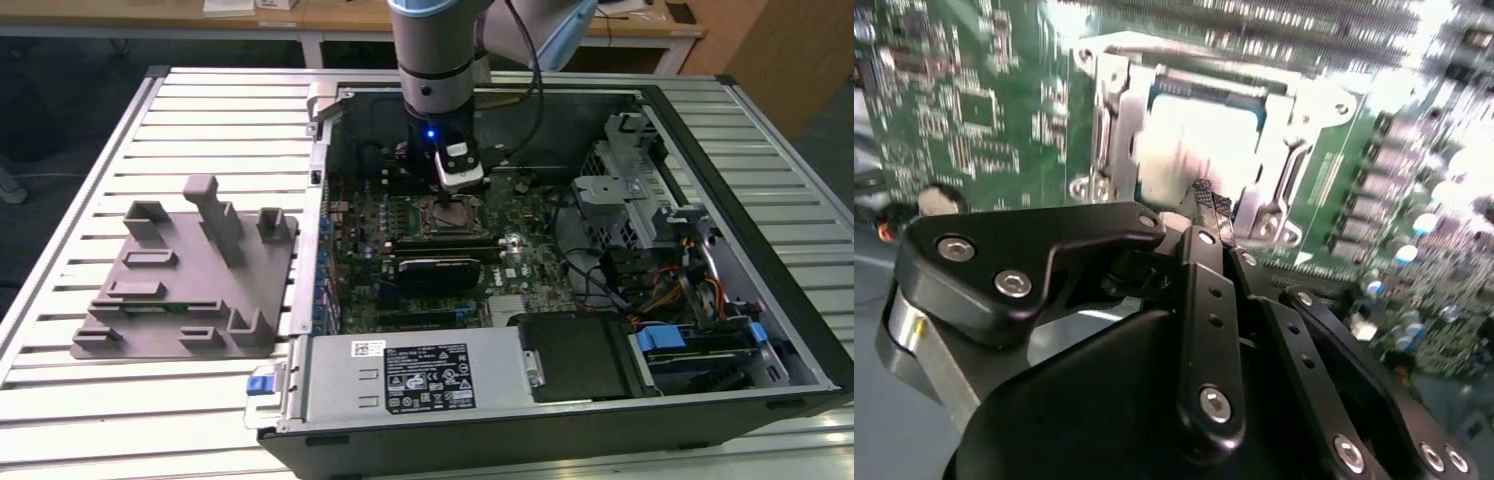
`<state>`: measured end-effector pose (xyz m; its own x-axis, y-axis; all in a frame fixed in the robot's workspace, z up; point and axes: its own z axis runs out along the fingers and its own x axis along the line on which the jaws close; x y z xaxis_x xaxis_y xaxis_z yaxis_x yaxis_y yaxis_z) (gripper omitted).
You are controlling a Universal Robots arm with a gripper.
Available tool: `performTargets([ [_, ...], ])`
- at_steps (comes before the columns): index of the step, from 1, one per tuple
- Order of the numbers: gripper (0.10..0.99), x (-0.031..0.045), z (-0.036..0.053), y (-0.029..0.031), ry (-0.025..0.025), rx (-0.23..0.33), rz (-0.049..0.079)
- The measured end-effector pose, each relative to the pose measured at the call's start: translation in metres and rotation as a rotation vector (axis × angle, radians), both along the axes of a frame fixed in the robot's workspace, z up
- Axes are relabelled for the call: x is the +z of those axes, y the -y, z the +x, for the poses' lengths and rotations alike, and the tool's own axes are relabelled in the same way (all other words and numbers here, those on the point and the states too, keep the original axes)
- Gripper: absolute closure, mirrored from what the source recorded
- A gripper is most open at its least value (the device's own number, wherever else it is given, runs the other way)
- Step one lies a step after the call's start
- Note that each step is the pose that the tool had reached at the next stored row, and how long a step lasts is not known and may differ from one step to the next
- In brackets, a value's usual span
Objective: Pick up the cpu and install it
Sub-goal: 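Install the first cpu locking lever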
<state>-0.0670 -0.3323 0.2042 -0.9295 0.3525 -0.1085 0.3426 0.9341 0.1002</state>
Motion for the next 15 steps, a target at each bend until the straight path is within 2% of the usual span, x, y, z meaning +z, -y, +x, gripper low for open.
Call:
performTargets([
  [4,0.980,0.0000,0.0000,0.0082,-0.0002,0.000,-0.016],
  [6,0.980,-0.0001,0.0000,0.0099,-0.0005,0.000,-0.025],
  [11,0.980,0.0000,0.0001,0.0100,-0.0007,0.001,-0.026],
  [15,0.980,0.0000,0.0006,0.0099,-0.0008,0.032,-0.026],
])
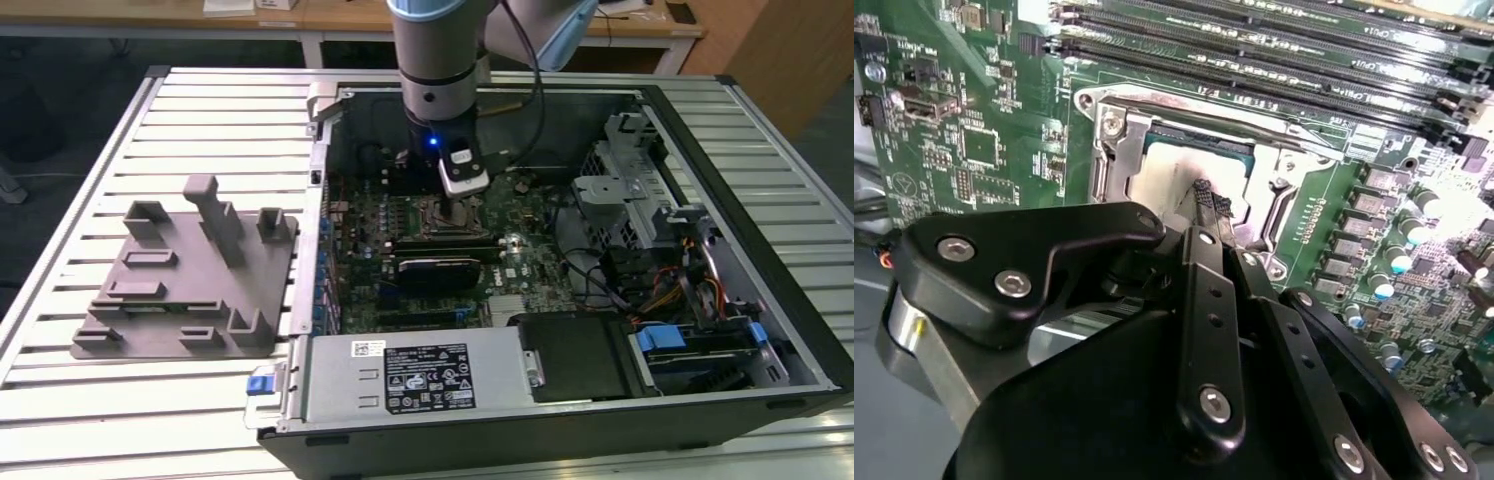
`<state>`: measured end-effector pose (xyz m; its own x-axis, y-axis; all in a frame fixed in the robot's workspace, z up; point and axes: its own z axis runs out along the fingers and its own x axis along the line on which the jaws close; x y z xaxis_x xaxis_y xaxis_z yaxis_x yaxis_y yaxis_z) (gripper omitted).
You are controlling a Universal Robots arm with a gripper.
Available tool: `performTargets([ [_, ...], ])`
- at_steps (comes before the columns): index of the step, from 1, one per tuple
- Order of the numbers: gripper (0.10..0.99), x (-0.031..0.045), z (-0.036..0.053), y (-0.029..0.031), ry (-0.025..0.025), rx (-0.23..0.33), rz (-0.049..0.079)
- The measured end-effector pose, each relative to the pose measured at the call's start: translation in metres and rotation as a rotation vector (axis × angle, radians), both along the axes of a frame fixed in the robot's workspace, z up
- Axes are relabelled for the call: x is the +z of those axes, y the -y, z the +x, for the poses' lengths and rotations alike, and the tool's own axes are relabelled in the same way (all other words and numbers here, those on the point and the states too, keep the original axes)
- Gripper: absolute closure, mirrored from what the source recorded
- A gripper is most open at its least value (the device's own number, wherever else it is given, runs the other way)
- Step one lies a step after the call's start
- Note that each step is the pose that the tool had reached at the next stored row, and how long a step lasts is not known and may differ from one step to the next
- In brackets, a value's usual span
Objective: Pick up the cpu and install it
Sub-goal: 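Install the first cpu locking lever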
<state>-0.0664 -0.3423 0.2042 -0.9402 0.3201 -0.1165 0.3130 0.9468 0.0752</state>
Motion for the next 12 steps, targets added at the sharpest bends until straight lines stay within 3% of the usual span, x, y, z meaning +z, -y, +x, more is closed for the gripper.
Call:
performTargets([
  [6,0.980,0.0037,0.0001,0.0000,-0.0014,0.037,0.000],
  [12,0.980,0.0197,0.0001,0.0000,-0.0014,0.043,0.000],
])
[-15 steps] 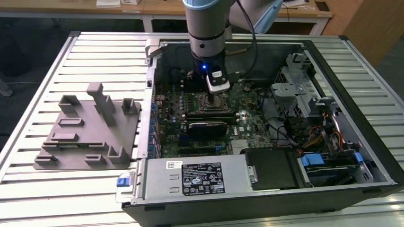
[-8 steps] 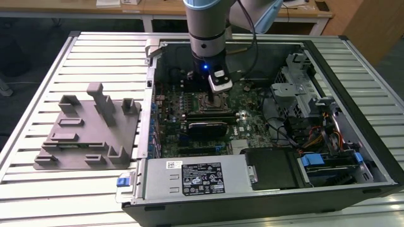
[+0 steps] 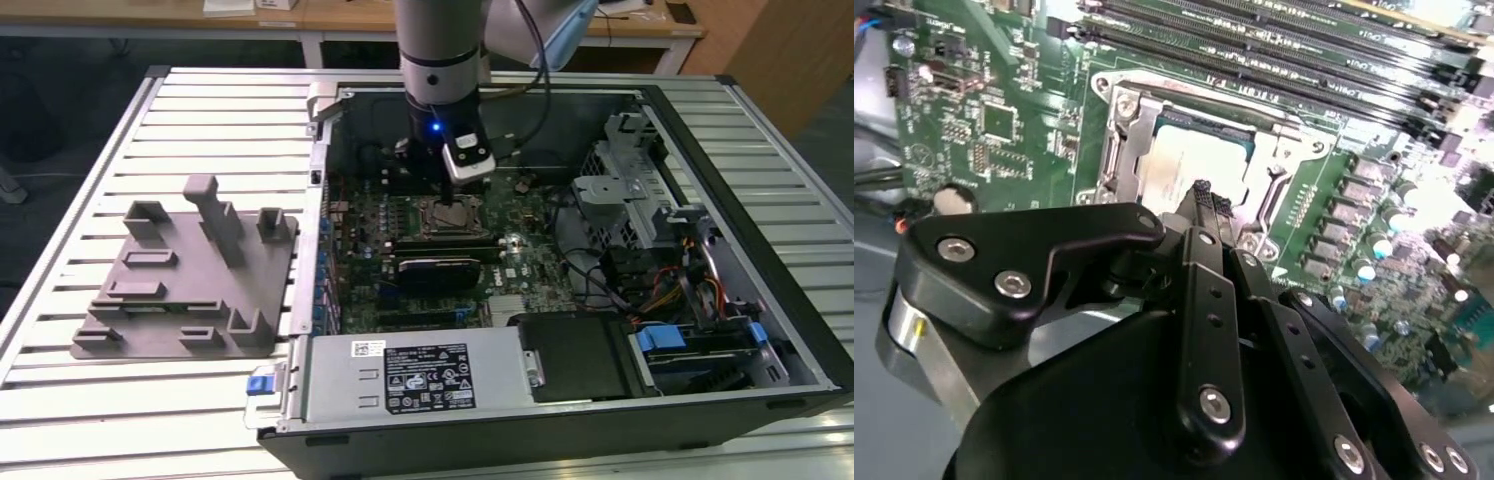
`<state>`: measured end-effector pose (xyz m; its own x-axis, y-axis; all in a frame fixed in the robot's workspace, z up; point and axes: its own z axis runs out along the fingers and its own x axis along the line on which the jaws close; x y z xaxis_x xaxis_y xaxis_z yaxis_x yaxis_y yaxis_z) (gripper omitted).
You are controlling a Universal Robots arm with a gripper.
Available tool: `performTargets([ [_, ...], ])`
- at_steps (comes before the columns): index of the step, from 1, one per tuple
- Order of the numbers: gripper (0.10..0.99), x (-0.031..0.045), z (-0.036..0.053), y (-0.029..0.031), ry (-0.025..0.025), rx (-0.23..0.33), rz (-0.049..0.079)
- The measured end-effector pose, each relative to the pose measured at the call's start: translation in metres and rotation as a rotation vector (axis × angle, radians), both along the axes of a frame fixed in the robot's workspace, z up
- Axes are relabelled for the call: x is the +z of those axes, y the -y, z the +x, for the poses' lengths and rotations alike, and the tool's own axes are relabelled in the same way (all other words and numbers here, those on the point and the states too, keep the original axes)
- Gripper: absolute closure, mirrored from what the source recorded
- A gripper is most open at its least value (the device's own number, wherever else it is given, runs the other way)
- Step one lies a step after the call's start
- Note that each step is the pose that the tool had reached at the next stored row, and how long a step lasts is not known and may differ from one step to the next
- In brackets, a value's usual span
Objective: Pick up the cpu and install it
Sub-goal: 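Install the first cpu locking lever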
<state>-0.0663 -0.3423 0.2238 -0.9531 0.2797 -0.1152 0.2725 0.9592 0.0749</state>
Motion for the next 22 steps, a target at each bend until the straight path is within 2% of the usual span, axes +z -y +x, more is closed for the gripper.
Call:
performTargets([
  [4,0.980,0.0075,0.0000,0.0000,-0.0003,0.001,-0.002],
  [7,0.980,0.0080,0.0011,0.0000,-0.0016,0.001,-0.004],
  [14,0.980,0.0081,0.0087,0.0001,-0.0126,0.001,-0.005],
  [19,0.980,0.0081,0.0087,0.0000,-0.0136,0.000,-0.005],
  [20,0.980,0.0080,0.0091,-0.0001,-0.0187,0.001,-0.005],
  [22,0.980,0.0080,0.0103,0.0000,-0.0381,0.001,-0.005],
])
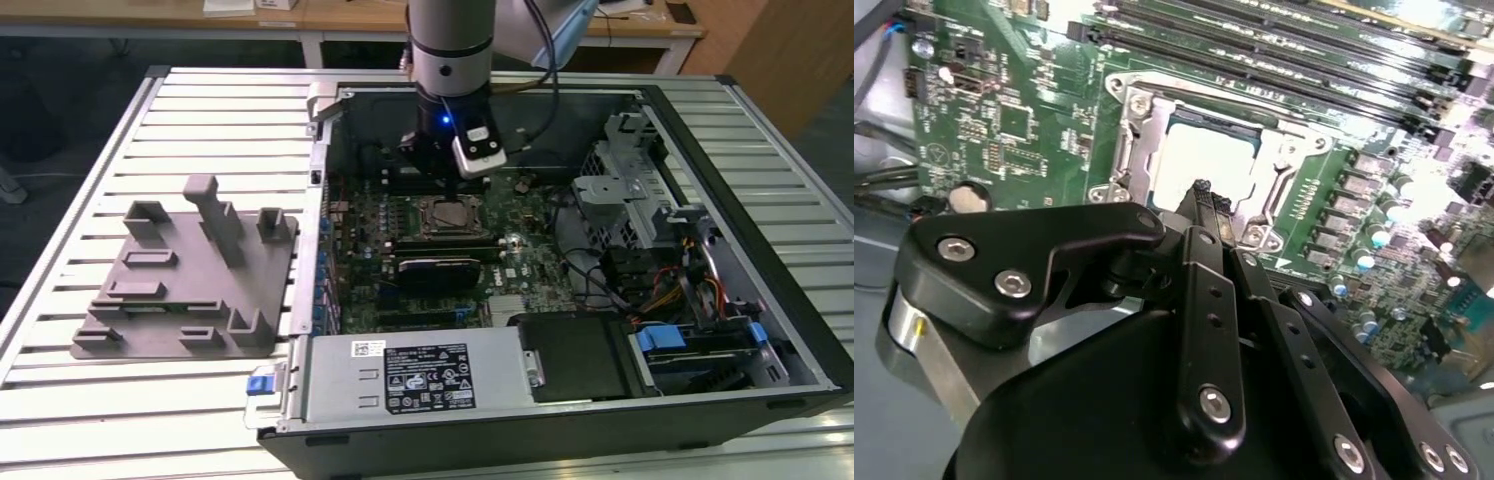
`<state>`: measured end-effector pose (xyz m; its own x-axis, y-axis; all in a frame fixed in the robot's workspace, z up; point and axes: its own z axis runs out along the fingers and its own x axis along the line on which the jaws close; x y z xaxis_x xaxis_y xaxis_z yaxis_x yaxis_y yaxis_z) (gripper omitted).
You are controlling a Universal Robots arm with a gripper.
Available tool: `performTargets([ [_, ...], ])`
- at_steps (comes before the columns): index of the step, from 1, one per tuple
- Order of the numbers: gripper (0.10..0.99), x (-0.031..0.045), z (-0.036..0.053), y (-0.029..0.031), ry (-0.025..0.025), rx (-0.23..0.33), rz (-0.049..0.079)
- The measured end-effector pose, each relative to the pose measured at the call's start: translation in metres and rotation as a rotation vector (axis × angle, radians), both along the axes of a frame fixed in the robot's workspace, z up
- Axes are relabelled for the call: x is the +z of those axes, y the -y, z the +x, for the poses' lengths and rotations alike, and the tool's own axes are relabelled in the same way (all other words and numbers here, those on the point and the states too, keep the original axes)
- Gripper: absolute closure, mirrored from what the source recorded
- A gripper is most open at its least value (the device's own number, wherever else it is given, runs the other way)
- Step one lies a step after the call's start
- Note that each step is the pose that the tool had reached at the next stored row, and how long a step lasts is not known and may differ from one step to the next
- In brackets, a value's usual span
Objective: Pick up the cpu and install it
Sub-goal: 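Install the first cpu locking lever, then install the second cpu locking lever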
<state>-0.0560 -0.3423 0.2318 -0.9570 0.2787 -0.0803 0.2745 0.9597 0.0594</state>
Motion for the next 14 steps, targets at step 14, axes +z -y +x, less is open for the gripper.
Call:
performTargets([
  [14,0.980,0.0000,0.0030,0.0000,-0.0227,0.000,0.000],
])
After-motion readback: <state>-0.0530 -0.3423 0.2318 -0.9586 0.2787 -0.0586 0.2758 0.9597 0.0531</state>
